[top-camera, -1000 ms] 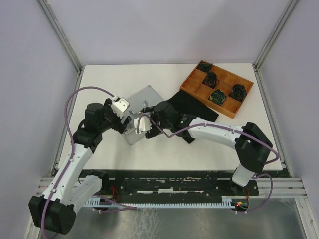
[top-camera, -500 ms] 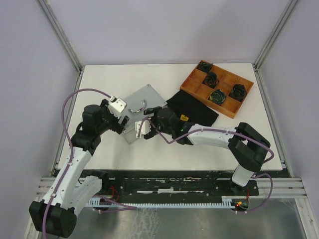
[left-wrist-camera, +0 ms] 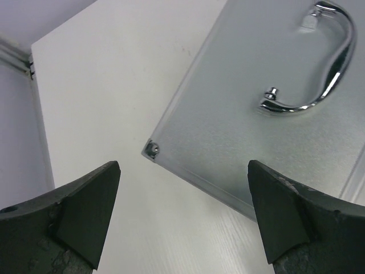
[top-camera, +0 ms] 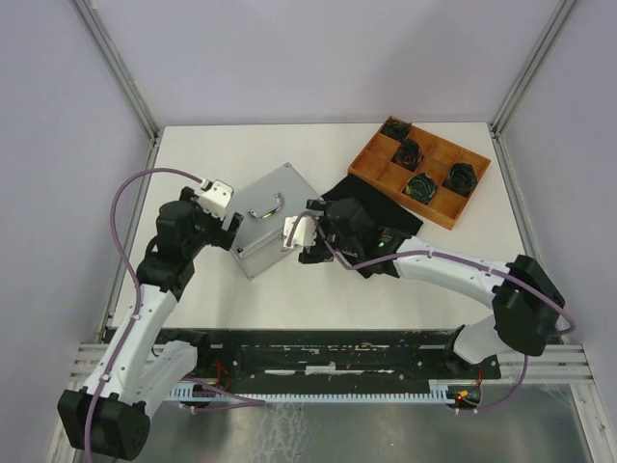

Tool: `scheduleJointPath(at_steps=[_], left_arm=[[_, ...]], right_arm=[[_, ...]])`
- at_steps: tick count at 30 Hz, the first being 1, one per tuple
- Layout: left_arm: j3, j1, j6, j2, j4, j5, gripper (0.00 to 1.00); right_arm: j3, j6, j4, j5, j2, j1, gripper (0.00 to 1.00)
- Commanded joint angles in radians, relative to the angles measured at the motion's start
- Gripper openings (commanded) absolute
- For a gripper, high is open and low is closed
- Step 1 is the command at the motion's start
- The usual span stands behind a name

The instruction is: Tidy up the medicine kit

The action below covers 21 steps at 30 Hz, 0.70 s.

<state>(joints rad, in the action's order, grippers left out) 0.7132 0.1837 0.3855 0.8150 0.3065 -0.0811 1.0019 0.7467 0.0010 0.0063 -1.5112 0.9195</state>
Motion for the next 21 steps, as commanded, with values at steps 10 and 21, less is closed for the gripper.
scheduleJointPath(at_steps=[10,21], left_arm=[[0.040,-0.097,-0.174,0.083,-0.268,0.232,0.99],[-0.008,-0.290,-0.334,0.048,-0.347,0.033,1.00]], right_arm=[[0.086,-0.480,-0.414,0.169,0.247,-0.335,1.00],[-0.010,-0.754,-0.482,0.151,0.453,-0.622,1.00]])
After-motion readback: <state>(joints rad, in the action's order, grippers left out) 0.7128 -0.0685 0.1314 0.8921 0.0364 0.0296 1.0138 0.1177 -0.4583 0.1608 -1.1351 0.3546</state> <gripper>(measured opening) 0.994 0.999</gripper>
